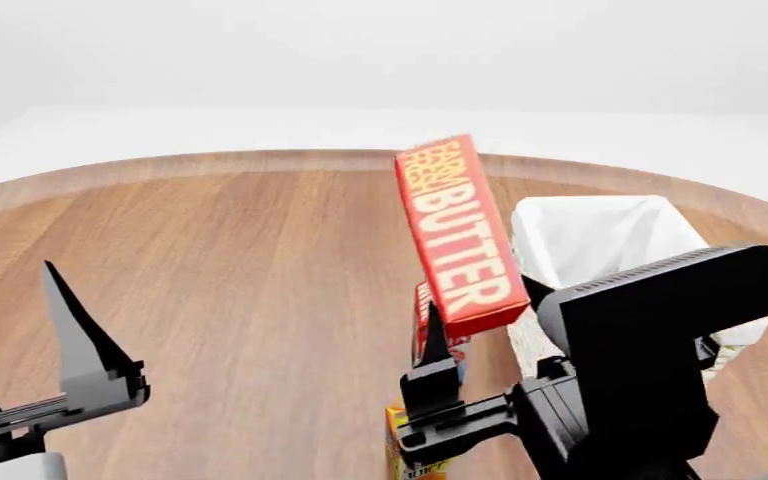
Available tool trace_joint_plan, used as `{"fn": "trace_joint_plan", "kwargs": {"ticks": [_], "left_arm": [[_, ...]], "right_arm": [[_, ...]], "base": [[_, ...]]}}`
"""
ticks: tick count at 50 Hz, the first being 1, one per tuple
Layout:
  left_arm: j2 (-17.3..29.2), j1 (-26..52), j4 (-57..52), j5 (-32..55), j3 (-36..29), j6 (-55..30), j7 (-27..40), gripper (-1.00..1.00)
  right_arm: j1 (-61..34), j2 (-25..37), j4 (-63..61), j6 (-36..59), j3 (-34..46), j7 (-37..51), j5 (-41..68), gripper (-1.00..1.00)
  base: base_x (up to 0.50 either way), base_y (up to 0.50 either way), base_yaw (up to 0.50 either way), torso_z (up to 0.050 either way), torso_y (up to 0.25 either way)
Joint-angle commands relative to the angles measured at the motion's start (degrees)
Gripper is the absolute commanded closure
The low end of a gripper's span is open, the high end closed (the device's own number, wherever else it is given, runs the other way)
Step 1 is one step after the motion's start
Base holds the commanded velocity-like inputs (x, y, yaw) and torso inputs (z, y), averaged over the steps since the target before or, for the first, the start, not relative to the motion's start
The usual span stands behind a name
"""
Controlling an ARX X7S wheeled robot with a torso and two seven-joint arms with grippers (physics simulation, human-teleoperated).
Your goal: Pick up the cream cheese box and the butter, and put them in the basket.
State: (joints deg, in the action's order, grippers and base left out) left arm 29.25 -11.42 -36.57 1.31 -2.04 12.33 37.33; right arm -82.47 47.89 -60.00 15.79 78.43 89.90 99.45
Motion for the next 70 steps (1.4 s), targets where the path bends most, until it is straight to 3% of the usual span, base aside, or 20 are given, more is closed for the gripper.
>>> {"fn": "trace_joint_plan", "kwargs": {"ticks": [1,7,14,19,31,52,70], "left_arm": [[0.0,0.16,0.06,-0.23,-0.31,-0.11,-0.04,-1.0],[0.04,0.12,-0.05,-0.15,-0.24,-0.27,0.01,-1.0],[-0.06,0.27,0.09,-0.45,-0.72,-0.38,-0.08,-1.0],[-0.1,0.44,0.3,-0.5,-0.98,-0.46,-0.15,-1.0],[-0.14,0.71,0.89,-0.49,-1.37,-0.4,-0.25,-1.0],[-0.02,1.28,0.51,-0.33,-1.9,-1.37,-0.5,-1.0],[0.1,1.22,0.31,-0.37,-1.89,-1.65,-0.4,-1.0]], "right_arm": [[-4.73,8.15,0.0,5.12,-11.77,0.09,7.99,1.0],[-13.15,15.01,0.01,7.78,-11.07,0.09,12.66,1.0],[-25.37,18.98,0.22,7.95,-3.93,0.04,16.98,1.0],[-29.29,20.34,4.76,12.32,-4.56,-3.44,19.63,1.0],[-31.49,18.38,20.58,21.74,-4.19,-18.89,19.85,1.0],[-36.16,16.72,41.42,34.16,-3.77,-32.11,11.61,1.0],[-28.49,14.48,49.97,32.03,-0.84,-39.23,11.37,1.0]], "base": [[0.0,0.0,0.0,0.0,0.0],[0.0,0.0,0.0,0.0,0.002],[0.0,0.0,0.0,0.001,0.001],[0.0,0.0,0.0,0.0,0.0],[0.0,0.0,0.0,0.0,0.002],[0.0,0.0,0.0,0.0,0.001],[0.0,0.0,0.0,0.001,0.002]]}}
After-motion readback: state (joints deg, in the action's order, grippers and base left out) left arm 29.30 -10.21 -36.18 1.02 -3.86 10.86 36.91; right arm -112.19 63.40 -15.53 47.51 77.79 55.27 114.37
